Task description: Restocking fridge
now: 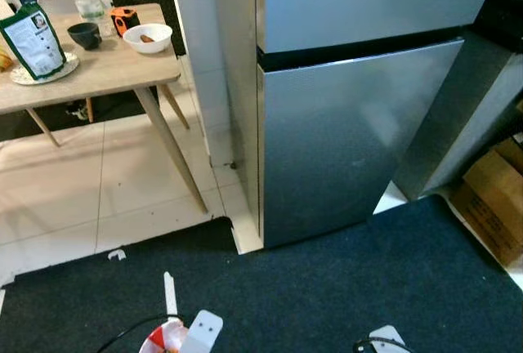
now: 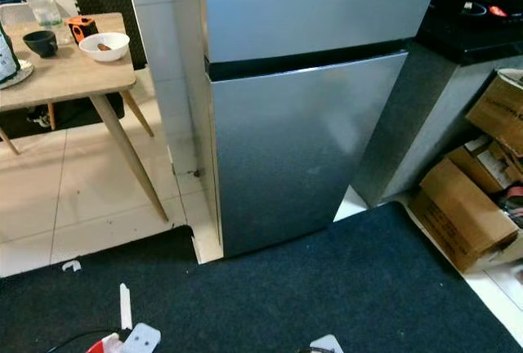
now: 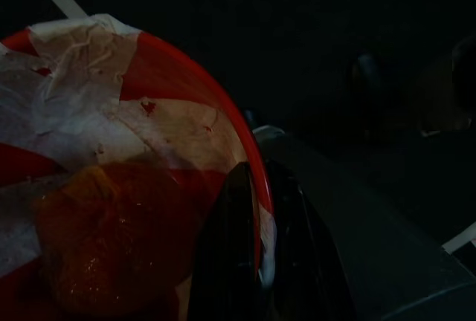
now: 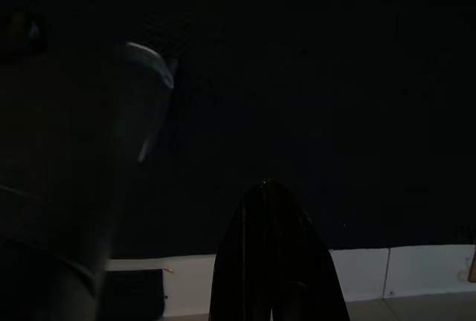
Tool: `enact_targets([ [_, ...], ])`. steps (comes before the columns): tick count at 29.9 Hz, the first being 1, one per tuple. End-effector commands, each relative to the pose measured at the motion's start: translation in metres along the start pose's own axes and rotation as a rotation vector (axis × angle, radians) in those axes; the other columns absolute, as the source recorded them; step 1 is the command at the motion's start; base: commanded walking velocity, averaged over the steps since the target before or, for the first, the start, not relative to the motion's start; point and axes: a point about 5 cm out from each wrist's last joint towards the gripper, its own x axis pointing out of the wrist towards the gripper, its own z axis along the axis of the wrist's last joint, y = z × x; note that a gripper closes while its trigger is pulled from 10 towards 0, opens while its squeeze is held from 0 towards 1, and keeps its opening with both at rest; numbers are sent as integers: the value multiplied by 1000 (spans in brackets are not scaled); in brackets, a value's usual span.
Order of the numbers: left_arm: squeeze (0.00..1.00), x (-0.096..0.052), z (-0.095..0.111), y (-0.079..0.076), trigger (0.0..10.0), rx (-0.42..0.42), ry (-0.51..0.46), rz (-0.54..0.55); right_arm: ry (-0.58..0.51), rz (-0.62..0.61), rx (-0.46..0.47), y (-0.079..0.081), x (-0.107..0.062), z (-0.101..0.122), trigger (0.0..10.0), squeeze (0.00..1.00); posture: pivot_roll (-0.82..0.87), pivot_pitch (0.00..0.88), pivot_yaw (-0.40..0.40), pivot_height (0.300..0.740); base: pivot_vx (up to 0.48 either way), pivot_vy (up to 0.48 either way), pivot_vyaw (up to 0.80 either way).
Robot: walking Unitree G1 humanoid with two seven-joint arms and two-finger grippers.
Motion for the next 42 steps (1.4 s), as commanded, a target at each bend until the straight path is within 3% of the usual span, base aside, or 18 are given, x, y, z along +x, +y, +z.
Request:
enact_targets([
  [1, 0, -2, -21, -10, 10000, 12, 80, -34, 23, -14, 9, -5, -2, -8, 10000, 0, -54, 74, -20, 740, 0, -450, 0],
  [18, 0, -2, -20, -9, 10000, 7, 78, -30, 24, -14, 7, -5, -2, -8, 10000, 0, -54, 71, -21, 740, 0, -440, 0],
  [42, 0, -2, -19, -6, 10000, 17, 71, -15, 25, -5, 1, -4, -2, -8, 10000, 0, -55, 71, -19, 740, 0, 0, 0],
])
